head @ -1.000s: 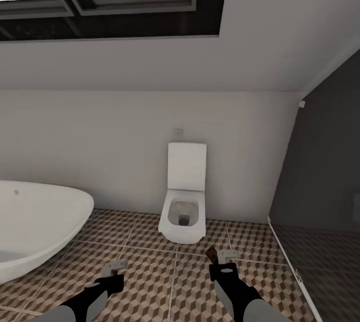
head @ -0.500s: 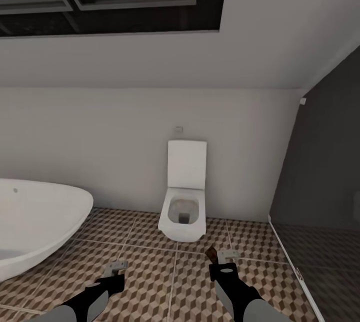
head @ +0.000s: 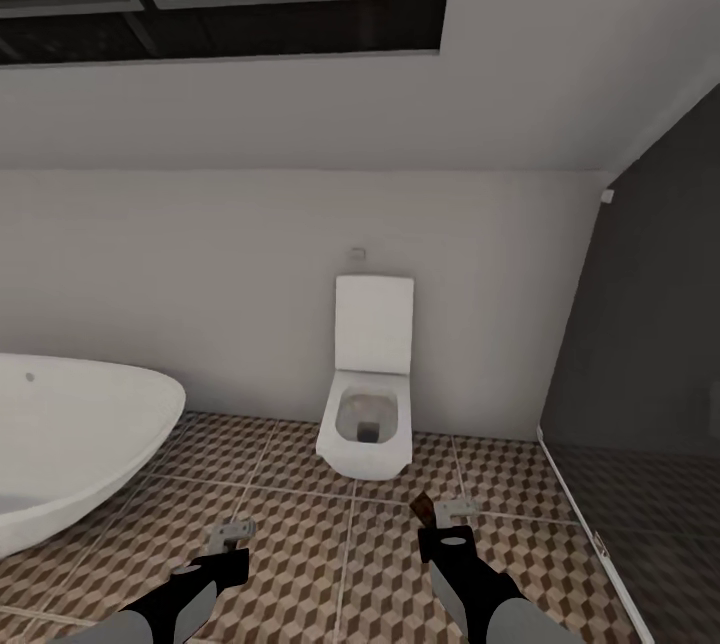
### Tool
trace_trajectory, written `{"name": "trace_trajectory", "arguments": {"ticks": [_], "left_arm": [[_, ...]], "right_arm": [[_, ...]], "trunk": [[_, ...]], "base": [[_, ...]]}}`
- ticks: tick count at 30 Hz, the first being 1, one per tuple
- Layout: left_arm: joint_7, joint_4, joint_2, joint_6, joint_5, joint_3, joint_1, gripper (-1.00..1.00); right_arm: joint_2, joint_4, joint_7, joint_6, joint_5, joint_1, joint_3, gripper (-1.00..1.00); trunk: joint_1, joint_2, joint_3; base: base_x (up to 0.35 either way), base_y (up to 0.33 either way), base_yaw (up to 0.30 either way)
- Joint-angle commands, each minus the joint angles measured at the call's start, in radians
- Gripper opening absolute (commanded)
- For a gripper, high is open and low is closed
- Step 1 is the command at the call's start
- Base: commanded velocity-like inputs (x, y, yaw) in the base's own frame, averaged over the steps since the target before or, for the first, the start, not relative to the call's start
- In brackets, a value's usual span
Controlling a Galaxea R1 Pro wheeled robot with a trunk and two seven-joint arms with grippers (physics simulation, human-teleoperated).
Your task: Take the four mousetraps from the cabinet in the bathroom and place them on the bathroom floor. Make sure all four end up on the same floor surface, and ensure that at least two of them are either under or directly next to the same bathroom sink.
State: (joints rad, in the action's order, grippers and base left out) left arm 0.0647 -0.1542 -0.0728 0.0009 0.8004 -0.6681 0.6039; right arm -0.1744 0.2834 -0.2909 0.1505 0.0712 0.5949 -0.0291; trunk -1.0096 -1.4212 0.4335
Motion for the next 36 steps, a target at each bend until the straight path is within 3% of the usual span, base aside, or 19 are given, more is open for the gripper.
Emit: {"name": "trace_trajectory", "arguments": {"ticks": [1,36], "left_arm": [[0.006,-0.002,-0.001,0.0,0.005,-0.008,0.0,-1.0],[0.004,-0.002,-0.001,0.002,0.005,-0.007,0.0,-1.0]], "right_arm": [[0.0,0.002,0.002,0.009,0.005,0.0,-0.002,-1.0],[0.0,0.002,0.004,0.008,0.004,0.0,-0.002,-1.0]], "trunk": [[-0.004,-0.008,0.004],[-0.138,-0.253,0.114]], "base": [[0.0,0.0,0.0],[0.0,0.0,0.0]]}}
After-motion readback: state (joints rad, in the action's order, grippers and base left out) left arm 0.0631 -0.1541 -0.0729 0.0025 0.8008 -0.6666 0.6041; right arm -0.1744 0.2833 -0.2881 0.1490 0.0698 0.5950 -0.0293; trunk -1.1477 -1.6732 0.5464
